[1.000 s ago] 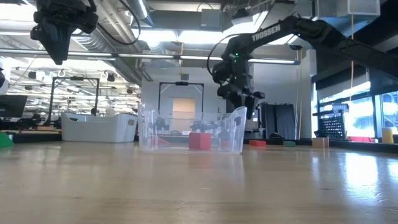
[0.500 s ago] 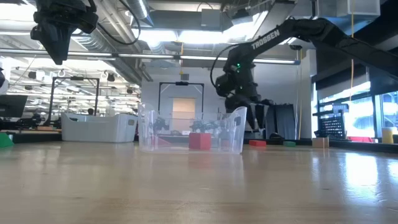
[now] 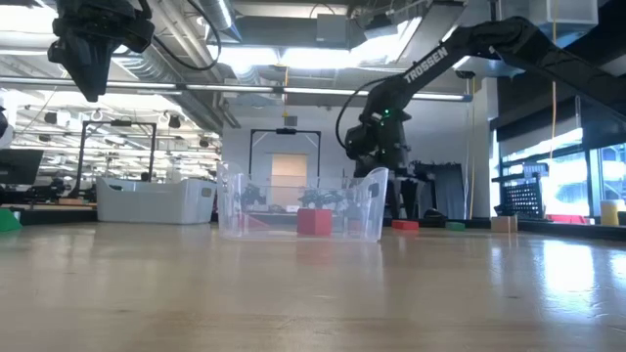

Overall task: Sort & place blocks by color
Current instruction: Put the right red block into the transparent bin

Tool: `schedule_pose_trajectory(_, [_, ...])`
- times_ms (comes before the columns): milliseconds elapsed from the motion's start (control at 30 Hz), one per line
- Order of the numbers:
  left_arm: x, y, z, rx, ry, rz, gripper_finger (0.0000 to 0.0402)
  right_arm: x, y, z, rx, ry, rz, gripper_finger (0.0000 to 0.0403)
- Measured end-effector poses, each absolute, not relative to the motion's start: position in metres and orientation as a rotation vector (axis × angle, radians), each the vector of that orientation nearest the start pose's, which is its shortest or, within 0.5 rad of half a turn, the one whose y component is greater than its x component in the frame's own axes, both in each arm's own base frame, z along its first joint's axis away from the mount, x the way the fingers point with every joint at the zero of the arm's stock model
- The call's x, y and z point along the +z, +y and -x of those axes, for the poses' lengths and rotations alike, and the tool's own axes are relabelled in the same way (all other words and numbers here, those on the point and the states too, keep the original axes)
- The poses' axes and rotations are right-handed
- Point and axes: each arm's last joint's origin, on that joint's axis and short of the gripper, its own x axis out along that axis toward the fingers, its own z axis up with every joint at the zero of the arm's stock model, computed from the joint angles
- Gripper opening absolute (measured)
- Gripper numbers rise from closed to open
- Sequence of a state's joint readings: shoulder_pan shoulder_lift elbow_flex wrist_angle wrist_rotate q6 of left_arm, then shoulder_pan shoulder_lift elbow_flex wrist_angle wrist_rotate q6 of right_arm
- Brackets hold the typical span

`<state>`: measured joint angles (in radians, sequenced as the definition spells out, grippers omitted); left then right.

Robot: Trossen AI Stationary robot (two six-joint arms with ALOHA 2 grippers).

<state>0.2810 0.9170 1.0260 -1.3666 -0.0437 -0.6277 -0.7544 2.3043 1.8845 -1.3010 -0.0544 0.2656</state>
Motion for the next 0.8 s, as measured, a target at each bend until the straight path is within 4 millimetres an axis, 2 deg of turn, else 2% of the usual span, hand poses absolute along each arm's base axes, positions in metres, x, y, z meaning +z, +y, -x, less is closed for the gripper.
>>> schedule_pose_trajectory(800, [0.308,0.036,-0.121,0.668,1.131,0.686,0.0128,0.126,-0.289,-0.309,-0.788,1.513,-0.888,0.0179])
